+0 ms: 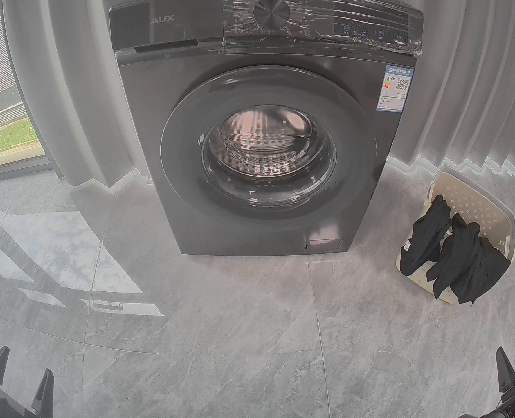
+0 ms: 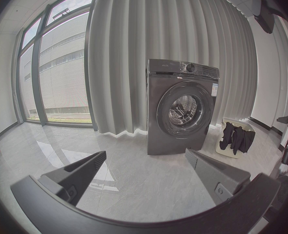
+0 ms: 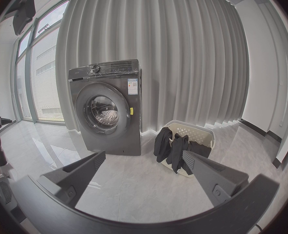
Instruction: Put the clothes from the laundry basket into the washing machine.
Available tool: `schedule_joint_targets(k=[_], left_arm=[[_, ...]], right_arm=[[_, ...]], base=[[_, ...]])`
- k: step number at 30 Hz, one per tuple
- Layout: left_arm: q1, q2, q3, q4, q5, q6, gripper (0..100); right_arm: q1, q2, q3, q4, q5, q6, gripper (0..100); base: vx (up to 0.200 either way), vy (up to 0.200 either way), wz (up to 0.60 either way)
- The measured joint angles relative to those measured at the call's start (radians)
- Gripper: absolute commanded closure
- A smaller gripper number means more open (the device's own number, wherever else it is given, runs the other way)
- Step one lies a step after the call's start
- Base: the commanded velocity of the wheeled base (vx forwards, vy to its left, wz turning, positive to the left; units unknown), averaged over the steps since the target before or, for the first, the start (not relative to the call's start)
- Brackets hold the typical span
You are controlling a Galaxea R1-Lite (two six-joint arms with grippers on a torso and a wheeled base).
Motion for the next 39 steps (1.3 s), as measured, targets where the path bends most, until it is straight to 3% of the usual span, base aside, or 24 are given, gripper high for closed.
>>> schedule_joint_targets(k=[39], left_arm=[[0.000,0.000,0.000,0.000,0.000,0.000,0]], right_arm=[[0.000,0.000,0.000,0.000,0.000,0.000,0]], base=[[0.000,0.000,0.00]])
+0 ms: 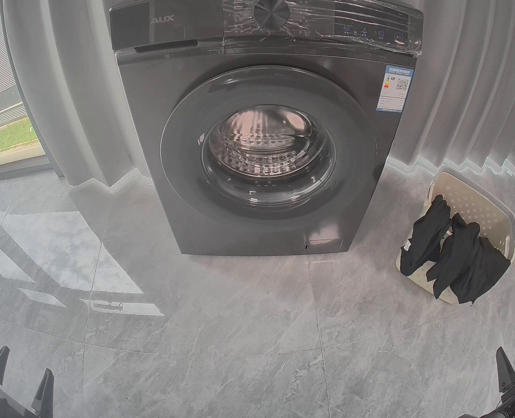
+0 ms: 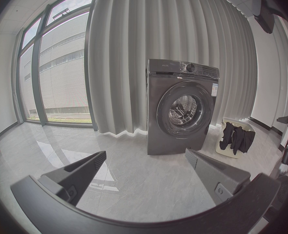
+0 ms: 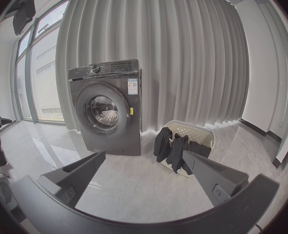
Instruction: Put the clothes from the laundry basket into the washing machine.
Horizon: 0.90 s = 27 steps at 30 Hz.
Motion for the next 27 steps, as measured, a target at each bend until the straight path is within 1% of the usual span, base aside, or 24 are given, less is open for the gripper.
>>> schedule_joint_targets(k=[7,11,27], left_arm=[[0.000,0.000,0.000,0.000,0.000,0.000,0],[0.000,0.000,0.000,0.001,0.002,0.005,0],[0.000,0.000,0.000,0.000,0.002,0.002,0]], right_arm=[[-0.001,0.000,0.000,0.000,0.000,0.000,0],[0.000,0.000,0.000,0.000,0.000,0.001,0],[0.000,0.000,0.000,0.000,0.001,0.001,0]], base=[[0.000,0.000,0.00],[0.000,0.000,0.00],[0.000,0.000,0.00]])
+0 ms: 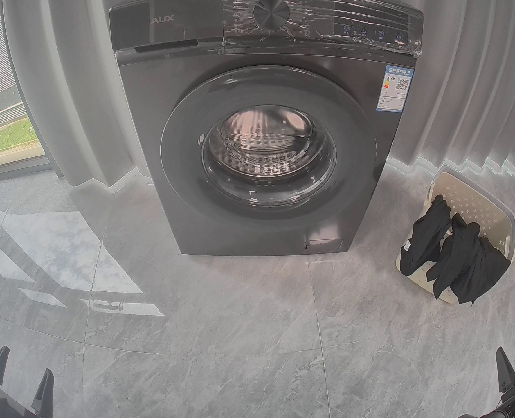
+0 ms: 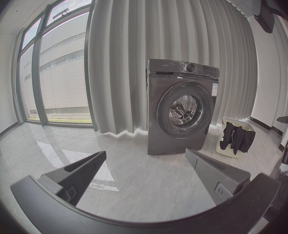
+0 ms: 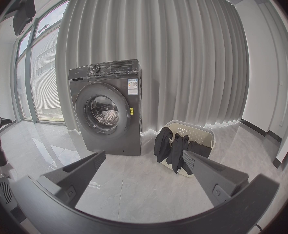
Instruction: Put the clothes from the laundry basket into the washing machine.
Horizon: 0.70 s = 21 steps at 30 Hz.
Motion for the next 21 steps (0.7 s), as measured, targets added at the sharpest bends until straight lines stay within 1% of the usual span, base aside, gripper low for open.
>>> schedule_joint_targets(k=[12,18,21], left_arm=[[0.000,0.000,0.000,0.000,0.000,0.000,0],[0.000,0.000,0.000,0.000,0.001,-0.002,0],[0.000,0.000,0.000,0.000,0.001,0.000,0]], right_arm=[[0.000,0.000,0.000,0.000,0.000,0.000,0],[0.000,0.000,0.000,0.000,0.000,0.000,0],[0.000,0.000,0.000,0.000,0.000,0.000,0]], base=[[0.000,0.000,0.00],[0.200,0.000,0.00],[0.000,0.000,0.00]])
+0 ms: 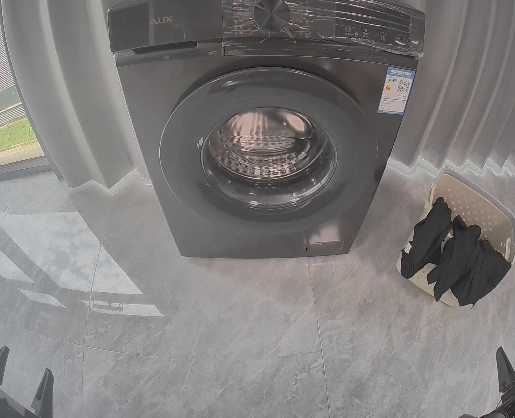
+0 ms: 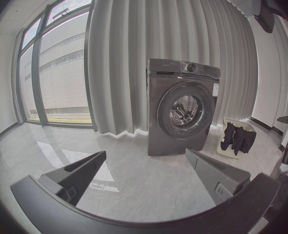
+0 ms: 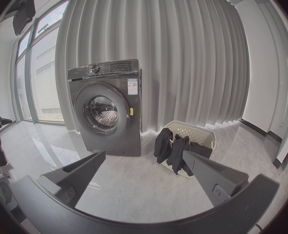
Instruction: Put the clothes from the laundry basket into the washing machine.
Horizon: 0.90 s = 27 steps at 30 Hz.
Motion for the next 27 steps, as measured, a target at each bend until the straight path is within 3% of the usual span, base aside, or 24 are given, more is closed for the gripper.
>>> schedule_joint_targets(k=[16,22,27], left_arm=[[0.000,0.000,0.000,0.000,0.001,0.000,0],[0.000,0.000,0.000,0.000,0.000,0.000,0],[0.000,0.000,0.000,0.000,0.000,0.000,0]], right_arm=[[0.000,0.000,0.000,0.000,0.000,-0.001,0],[0.000,0.000,0.000,0.000,0.003,-0.003,0],[0.000,0.000,0.000,0.000,0.003,-0.003,0]], base=[[0.038,0.000,0.00],[0.000,0.000,-0.60],[0.000,0.000,0.00]])
